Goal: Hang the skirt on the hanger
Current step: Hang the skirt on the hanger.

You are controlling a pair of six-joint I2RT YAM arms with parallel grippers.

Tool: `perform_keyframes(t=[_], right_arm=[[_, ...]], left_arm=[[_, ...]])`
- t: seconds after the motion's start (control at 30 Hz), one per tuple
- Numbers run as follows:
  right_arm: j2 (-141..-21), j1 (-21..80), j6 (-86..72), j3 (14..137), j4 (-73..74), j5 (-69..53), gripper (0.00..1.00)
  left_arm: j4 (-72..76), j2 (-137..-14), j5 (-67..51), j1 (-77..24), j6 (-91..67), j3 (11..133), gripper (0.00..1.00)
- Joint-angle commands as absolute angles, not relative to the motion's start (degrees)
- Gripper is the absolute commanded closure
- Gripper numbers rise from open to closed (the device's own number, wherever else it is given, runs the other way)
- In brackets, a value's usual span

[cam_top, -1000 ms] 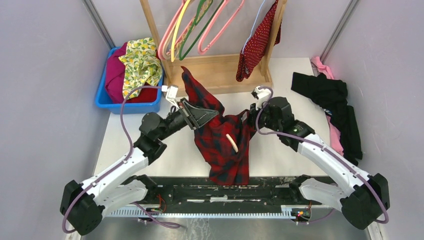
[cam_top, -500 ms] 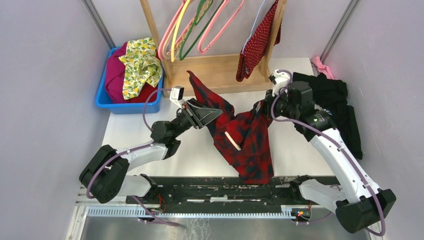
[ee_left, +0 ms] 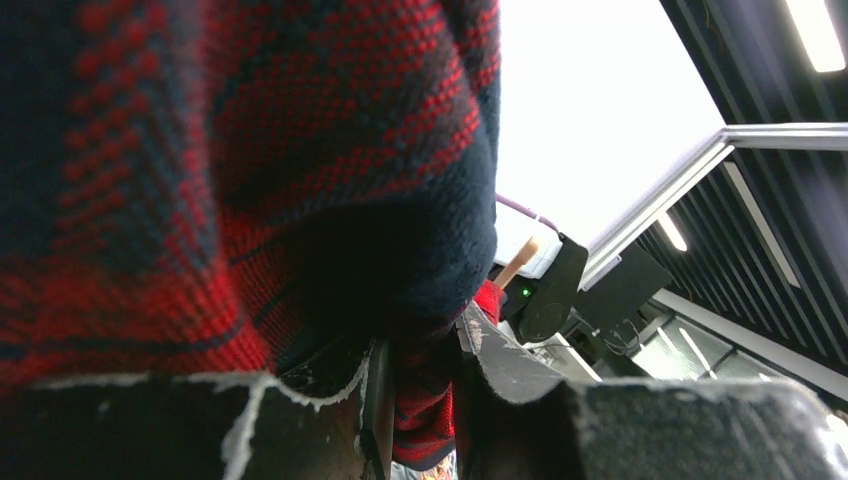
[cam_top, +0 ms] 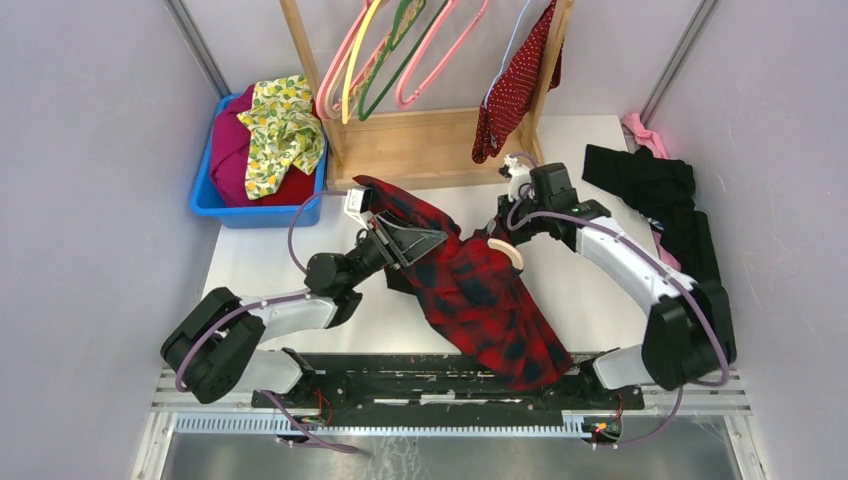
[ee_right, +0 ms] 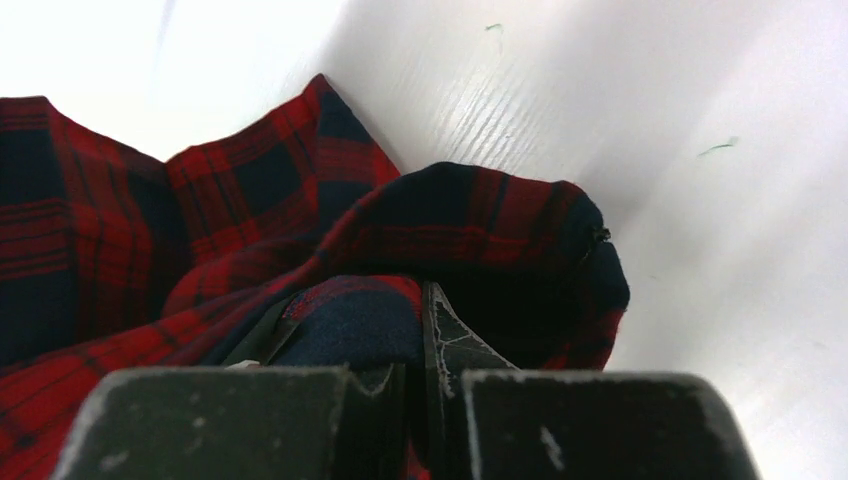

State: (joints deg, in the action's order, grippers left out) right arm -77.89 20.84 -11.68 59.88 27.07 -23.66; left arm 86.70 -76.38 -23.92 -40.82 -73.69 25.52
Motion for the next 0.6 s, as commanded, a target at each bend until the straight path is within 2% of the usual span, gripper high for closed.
perform_keyframes(t=[0.0, 0.17, 0.3, 0.47, 0.57], right_arm=[[-82.99, 20.62, -14.78, 57.75, 13.59, -29.54, 0.94], [-86.85, 21.80, -16.95, 54.91, 7.56, -32.38, 0.93], [-91.47, 23.11, -19.63, 53.51, 1.94, -37.99, 0.90], [-99.06, 26.62, -19.88, 56.24, 2.36, -40.45, 0.87], [-101.23, 27.46, -21.16, 56.60, 0.97, -40.69, 0.82]], left_arm=[[99.07, -76.79, -21.79, -41.72, -74.25, 23.86, 0.97], [99.12, -77.99, -18.30, -41.90, -71.96, 20.25, 0.97], [99.10, -78.91, -16.54, -42.33, -71.57, 19.72, 0.97], [99.13, -79.93, -14.42, -42.90, -70.91, 19.06, 0.97], [99.09, -80.14, -13.37, -42.88, -70.62, 18.06, 0.97]])
